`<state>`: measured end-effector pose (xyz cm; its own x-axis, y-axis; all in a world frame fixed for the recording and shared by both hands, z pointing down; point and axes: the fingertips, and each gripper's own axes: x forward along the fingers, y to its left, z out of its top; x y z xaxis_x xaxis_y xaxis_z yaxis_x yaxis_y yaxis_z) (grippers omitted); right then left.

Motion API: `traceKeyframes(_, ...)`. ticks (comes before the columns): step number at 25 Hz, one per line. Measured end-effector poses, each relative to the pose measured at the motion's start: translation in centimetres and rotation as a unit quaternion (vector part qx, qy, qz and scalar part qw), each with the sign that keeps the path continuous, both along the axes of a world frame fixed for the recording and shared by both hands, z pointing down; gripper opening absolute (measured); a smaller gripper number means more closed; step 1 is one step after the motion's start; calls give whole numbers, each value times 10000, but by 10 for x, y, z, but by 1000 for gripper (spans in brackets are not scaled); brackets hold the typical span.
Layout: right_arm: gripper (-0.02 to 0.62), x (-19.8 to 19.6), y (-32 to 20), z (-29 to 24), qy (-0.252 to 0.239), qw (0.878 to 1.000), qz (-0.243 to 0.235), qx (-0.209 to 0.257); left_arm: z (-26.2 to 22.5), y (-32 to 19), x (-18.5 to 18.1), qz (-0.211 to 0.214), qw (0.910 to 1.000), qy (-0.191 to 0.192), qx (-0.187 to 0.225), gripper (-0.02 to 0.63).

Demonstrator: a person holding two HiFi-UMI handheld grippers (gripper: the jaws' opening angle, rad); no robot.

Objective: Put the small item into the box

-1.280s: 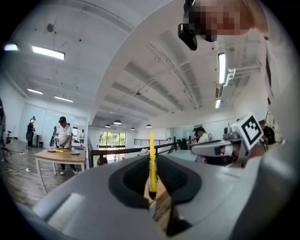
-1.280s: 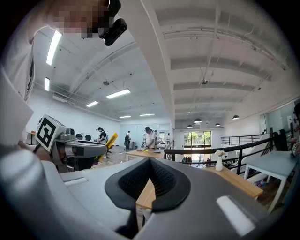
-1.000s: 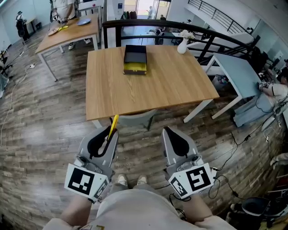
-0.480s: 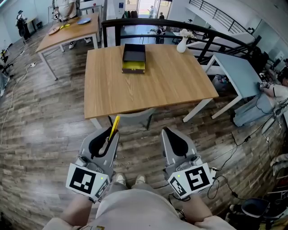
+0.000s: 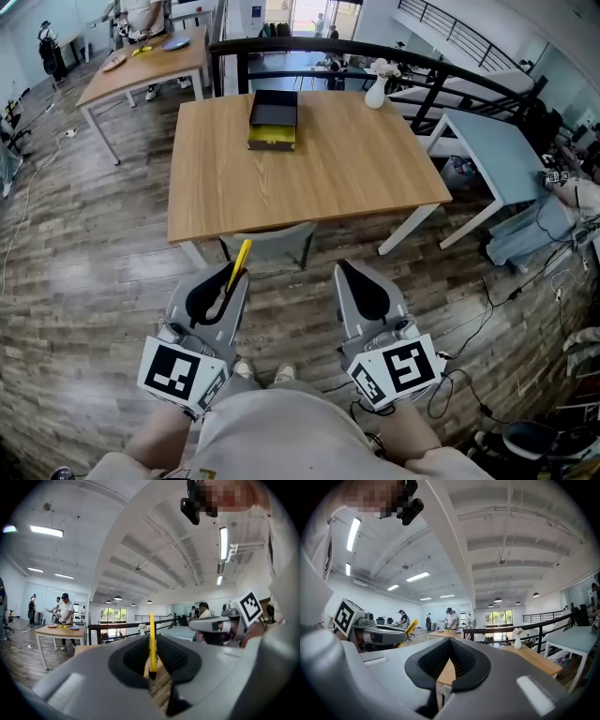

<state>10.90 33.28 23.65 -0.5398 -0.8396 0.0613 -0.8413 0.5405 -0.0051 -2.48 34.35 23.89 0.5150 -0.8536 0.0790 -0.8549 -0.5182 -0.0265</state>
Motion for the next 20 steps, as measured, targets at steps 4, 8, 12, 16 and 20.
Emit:
traceKeyframes(4,0,22,-11,6,103,9999,-5,23,8,-1,22,-24,10000,-39,-46,48)
traceKeyframes(8,0,27,-11,9,92,9999,5,-40,12,6,23,-83,9999,-47,-129,48)
traceKeyframes(12,0,33,-8,11,58,9999,-59,-69,12,10,30,-96,9998,-106,-149,48)
traceKeyframes(16,0,36,-11,19,182,9997,-41,-168,7,7,27,-206,9997,-130,-82,48)
traceKeyframes(20,0,34,-12,23,184,9997,-63,-176,6,4,15,-359,9992,-178,-19,49)
